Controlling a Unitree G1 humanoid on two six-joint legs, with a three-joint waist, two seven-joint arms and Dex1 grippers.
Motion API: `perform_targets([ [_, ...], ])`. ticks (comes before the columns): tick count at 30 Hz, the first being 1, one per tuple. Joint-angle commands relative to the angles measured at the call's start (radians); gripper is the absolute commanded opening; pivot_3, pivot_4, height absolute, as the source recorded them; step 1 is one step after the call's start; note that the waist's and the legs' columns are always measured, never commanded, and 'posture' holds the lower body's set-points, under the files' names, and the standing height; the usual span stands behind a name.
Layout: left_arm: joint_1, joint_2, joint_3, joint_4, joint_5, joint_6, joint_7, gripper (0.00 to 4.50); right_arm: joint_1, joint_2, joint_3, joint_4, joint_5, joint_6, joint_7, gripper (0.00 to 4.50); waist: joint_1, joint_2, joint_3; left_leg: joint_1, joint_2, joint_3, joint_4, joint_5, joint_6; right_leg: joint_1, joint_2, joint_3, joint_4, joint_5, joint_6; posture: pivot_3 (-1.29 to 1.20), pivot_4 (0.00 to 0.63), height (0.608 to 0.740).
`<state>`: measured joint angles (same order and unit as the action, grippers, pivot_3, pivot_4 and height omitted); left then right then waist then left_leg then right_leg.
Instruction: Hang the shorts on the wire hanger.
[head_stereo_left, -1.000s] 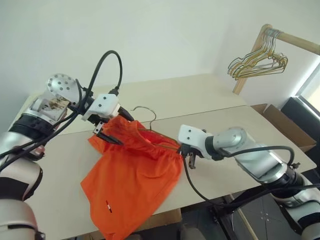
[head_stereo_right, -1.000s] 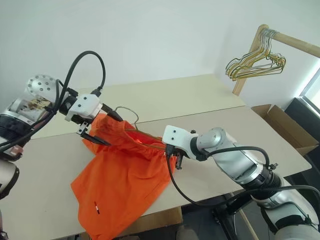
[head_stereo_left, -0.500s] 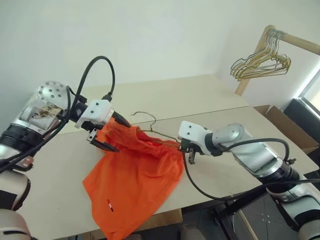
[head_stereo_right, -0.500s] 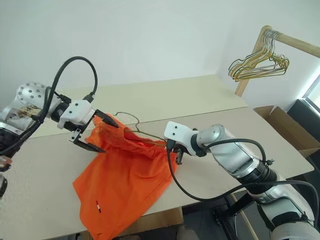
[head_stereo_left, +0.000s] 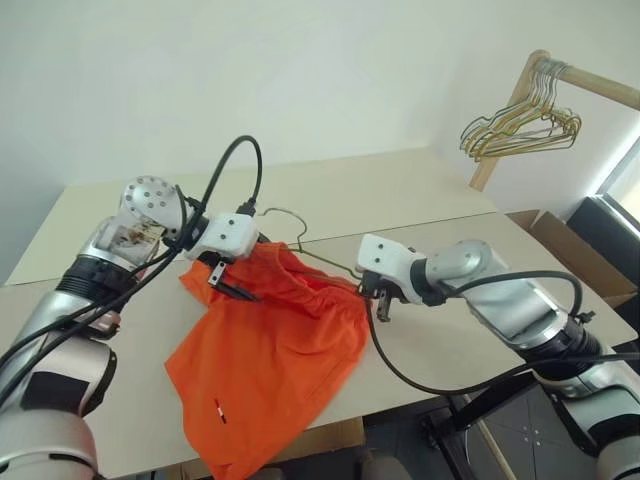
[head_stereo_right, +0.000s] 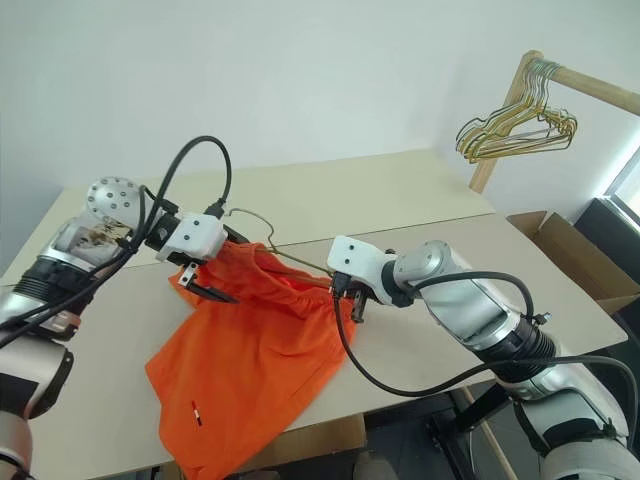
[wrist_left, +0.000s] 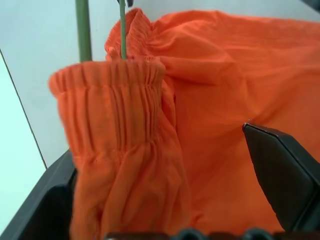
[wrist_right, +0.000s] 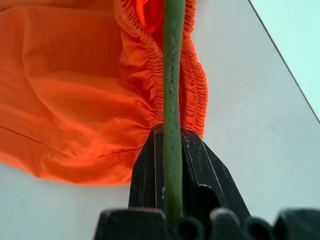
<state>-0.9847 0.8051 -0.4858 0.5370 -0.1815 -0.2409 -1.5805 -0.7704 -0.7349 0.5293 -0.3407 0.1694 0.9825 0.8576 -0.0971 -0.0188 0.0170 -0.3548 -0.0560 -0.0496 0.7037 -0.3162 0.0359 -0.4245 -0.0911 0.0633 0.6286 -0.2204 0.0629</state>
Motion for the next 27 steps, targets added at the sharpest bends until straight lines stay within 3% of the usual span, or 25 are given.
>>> perform_targets([
  [1, -0.02, -0.023, 0.055, 0.024, 0.046, -0.019, 0.012, 4.47, -0.032, -0.009, -0.058, -0.031, -0.008, 0.0, 0.0, 0.0, -0.001, 0.0, 0.0, 0.0, 0.0, 0.0, 0.0, 0.0, 0.0, 0.0, 0.0, 0.0, 0.0, 0.0, 0.0, -0.11, 0.0, 0.74],
  [3, -0.021, -0.04, 0.07, 0.033, 0.062, -0.018, 0.013, 4.47, -0.031, -0.011, -0.058, -0.033, -0.009, 0.004, 0.001, 0.0, -0.001, 0.0, 0.0, 0.0, 0.0, 0.0, 0.0, 0.0, 0.0, 0.0, 0.0, 0.0, 0.0, 0.0, 0.0, -0.11, 0.0, 0.74],
  [6, -0.025, -0.061, 0.089, 0.046, 0.087, -0.019, 0.023, 3.86, -0.03, -0.016, -0.061, -0.039, -0.009, 0.01, 0.002, 0.0, -0.002, 0.0, 0.0, -0.001, 0.0, 0.0, 0.0, 0.0, 0.0, 0.0, -0.001, 0.0, 0.0, 0.0, 0.0, -0.12, 0.0, 0.74],
  [11, -0.026, -0.079, 0.11, 0.064, 0.111, -0.028, 0.017, 2.16, -0.029, -0.024, -0.069, -0.05, -0.002, 0.025, 0.006, 0.0, -0.005, 0.0, 0.0, -0.001, 0.0, 0.0, 0.0, 0.0, 0.0, -0.001, 0.0, 0.0, 0.0, 0.0, 0.0, -0.13, 0.0, 0.74],
  [14, -0.023, -0.083, 0.122, 0.072, 0.123, -0.033, 0.014, 1.47, -0.028, -0.027, -0.08, -0.058, 0.009, 0.043, 0.009, 0.0, -0.007, 0.0, 0.0, -0.001, 0.0, 0.0, 0.0, 0.0, 0.0, -0.001, -0.001, 0.0, 0.0, 0.0, 0.0, -0.13, 0.0, 0.74],
  [26, -0.012, -0.077, 0.157, 0.084, 0.147, -0.026, 0.021, 1.09, -0.026, -0.038, -0.161, -0.062, 0.097, 0.057, 0.018, 0.0, -0.027, 0.0, 0.0, -0.001, 0.0, -0.001, 0.0, 0.0, 0.0, -0.001, -0.002, 0.0, 0.0, 0.0, 0.0, -0.13, 0.0, 0.74],
  [27, -0.012, -0.076, 0.159, 0.085, 0.146, -0.026, 0.018, 1.09, -0.02, -0.034, -0.173, -0.06, 0.105, 0.055, 0.015, 0.28, -0.027, 0.0, 0.0, -0.001, 0.0, -0.001, 0.0, 0.0, 0.0, -0.001, -0.002, 0.0, 0.0, 0.0, 0.0, -0.13, 0.0, 0.74],
])
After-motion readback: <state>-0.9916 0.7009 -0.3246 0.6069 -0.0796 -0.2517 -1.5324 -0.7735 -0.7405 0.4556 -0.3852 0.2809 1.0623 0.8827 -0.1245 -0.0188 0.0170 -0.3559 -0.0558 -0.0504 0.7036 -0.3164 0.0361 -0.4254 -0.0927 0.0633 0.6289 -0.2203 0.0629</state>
